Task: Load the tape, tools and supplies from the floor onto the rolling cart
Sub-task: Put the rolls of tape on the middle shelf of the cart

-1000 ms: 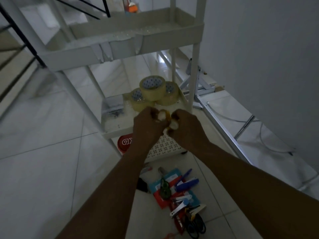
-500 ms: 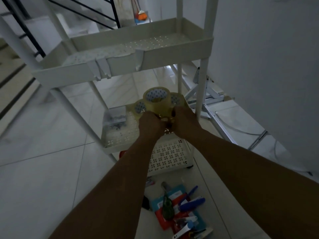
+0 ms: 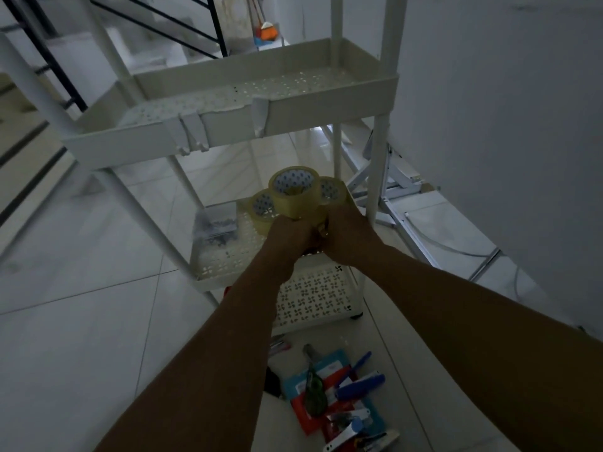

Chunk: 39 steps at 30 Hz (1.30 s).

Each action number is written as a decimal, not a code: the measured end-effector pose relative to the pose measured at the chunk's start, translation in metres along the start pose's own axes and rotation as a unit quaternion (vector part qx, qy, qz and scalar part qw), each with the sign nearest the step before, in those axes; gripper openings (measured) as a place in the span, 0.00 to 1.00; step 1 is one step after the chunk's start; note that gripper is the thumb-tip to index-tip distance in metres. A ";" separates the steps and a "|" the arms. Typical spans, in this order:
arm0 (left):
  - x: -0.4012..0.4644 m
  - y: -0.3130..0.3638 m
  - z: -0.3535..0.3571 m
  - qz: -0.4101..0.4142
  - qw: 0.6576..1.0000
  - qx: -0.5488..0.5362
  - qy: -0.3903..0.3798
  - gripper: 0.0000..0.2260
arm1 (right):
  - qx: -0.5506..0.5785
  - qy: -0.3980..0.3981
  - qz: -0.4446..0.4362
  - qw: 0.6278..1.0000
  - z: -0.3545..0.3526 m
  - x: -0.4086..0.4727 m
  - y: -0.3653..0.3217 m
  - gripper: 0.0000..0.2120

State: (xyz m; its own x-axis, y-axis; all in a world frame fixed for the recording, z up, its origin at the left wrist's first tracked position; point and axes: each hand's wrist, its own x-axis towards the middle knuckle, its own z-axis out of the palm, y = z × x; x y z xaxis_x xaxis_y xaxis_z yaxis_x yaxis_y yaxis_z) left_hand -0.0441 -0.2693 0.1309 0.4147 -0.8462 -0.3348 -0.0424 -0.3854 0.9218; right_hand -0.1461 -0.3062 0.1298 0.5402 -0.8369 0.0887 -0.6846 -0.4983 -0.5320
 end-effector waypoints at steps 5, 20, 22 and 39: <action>-0.006 -0.005 0.001 0.029 0.999 -0.041 -0.006 0.11 | 0.045 -0.013 0.021 0.999 -0.006 -0.002 0.000 0.07; -0.008 -0.005 0.001 0.055 0.998 0.003 0.007 0.10 | -0.060 0.075 -0.015 0.995 0.004 -0.005 0.004 0.08; -0.004 -0.005 0.002 0.047 0.999 0.006 0.004 0.14 | -0.052 0.069 0.003 0.996 0.004 -0.005 0.002 0.09; -0.030 -0.019 -0.011 0.295 0.929 0.176 0.138 0.09 | -0.086 0.158 -0.072 0.981 0.015 -0.038 -0.001 0.12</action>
State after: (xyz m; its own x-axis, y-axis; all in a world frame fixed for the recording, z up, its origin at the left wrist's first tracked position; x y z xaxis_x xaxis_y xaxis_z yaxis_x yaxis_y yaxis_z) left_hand -0.0463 -0.2325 0.1258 0.4404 -0.8401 0.3168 -0.6108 -0.0217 0.7915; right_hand -0.1589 -0.2703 0.1148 0.4768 -0.7700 0.4240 -0.7001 -0.6243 -0.3465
